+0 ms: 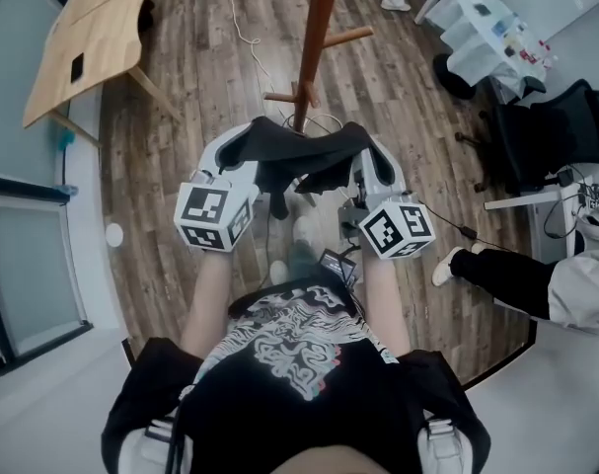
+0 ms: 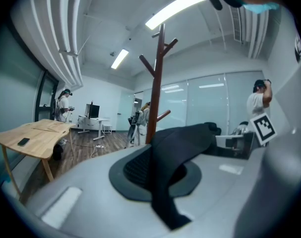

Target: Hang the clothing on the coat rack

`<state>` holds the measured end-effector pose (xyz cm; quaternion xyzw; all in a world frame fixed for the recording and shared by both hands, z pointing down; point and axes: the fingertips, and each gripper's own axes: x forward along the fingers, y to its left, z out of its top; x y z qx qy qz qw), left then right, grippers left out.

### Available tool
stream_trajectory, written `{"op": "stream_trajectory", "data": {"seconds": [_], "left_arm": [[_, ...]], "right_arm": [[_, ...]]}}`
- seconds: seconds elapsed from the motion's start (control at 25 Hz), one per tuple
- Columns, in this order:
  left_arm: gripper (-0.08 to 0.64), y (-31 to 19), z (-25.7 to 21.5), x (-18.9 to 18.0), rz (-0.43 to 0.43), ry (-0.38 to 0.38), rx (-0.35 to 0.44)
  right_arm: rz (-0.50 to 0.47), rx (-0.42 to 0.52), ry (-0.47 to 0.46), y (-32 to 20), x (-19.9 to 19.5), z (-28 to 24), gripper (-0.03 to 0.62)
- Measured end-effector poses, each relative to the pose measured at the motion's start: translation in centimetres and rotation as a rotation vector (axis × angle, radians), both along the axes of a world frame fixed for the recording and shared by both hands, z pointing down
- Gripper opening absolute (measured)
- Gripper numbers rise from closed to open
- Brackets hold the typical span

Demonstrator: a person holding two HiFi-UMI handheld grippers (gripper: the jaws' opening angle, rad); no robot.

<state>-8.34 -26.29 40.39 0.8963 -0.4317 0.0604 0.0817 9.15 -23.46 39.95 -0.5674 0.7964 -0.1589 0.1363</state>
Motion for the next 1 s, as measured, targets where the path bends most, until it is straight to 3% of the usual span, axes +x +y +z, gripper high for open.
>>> {"op": "stream_trajectory", "data": {"seconds": [1.0], "left_arm": [[0.006, -8.3, -1.3, 1.9, -0.03, 0.028, 0.022]], "right_arm": [[0.015, 0.049, 0.084, -7.7, 2.6, -1.6, 0.009]]}}
